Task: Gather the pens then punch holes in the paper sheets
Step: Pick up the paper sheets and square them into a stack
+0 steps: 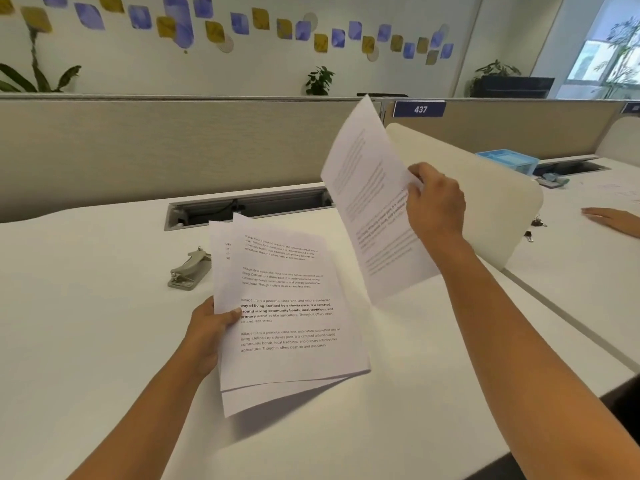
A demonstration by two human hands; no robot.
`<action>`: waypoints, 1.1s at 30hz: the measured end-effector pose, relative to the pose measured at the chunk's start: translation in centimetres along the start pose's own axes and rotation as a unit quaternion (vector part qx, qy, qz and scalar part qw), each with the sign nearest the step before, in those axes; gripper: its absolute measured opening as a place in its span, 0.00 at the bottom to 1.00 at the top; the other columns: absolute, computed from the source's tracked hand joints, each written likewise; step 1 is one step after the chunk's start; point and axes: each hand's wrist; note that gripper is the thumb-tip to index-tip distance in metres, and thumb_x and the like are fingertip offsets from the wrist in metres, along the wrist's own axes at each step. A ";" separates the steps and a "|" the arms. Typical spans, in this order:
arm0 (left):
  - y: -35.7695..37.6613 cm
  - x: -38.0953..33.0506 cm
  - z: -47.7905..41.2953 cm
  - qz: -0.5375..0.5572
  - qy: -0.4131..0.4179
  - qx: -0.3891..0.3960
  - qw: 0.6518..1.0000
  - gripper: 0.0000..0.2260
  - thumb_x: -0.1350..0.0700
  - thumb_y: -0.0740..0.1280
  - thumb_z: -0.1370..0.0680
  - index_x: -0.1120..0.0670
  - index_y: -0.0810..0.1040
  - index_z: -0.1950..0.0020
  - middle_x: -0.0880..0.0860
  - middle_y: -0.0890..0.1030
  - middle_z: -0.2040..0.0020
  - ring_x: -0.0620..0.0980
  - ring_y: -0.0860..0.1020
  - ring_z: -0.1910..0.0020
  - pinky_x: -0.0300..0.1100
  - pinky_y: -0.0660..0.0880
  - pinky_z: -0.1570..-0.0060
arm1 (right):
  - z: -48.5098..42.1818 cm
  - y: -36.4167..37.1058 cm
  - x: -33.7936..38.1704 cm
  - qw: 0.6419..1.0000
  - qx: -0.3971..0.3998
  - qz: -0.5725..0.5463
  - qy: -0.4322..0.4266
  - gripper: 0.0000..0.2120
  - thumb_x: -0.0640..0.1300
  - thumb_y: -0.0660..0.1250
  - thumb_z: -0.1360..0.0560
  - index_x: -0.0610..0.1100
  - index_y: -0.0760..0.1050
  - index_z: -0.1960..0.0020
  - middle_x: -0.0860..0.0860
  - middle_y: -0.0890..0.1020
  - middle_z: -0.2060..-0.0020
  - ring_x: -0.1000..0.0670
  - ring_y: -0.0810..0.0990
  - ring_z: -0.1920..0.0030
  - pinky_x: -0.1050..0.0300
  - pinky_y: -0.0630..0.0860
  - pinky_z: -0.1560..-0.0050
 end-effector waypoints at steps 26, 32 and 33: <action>-7.9 -5.0 3.0 0.086 0.015 0.004 0.996 0.09 0.60 0.59 0.20 0.54 0.78 0.45 0.54 0.84 0.53 0.53 0.84 0.59 0.47 0.80 0.64 | 10.4 10.8 5.2 0.632 0.442 -0.477 0.421 0.15 0.36 0.66 0.26 0.35 0.73 0.40 0.40 0.80 0.45 0.42 0.80 0.49 0.49 0.77 0.50; -10.8 -5.5 3.6 0.093 0.020 -0.012 0.995 0.09 0.52 0.60 0.20 0.52 0.79 0.49 0.49 0.85 0.56 0.48 0.84 0.59 0.45 0.78 0.60 | 11.3 11.2 8.5 0.685 0.404 -0.495 0.350 0.13 0.34 0.66 0.26 0.35 0.75 0.42 0.40 0.82 0.48 0.44 0.83 0.56 0.51 0.81 0.56; -11.2 -5.6 3.8 0.088 0.024 -0.004 0.996 0.09 0.52 0.61 0.21 0.52 0.79 0.48 0.49 0.86 0.55 0.48 0.84 0.57 0.45 0.78 0.59 | 11.5 11.1 8.8 0.687 0.402 -0.504 0.335 0.13 0.34 0.66 0.26 0.35 0.75 0.42 0.40 0.82 0.49 0.45 0.84 0.57 0.52 0.82 0.58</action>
Point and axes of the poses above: each hand's wrist, its own z-axis away from the middle knuckle, its own y-axis out of the palm, x = y × z
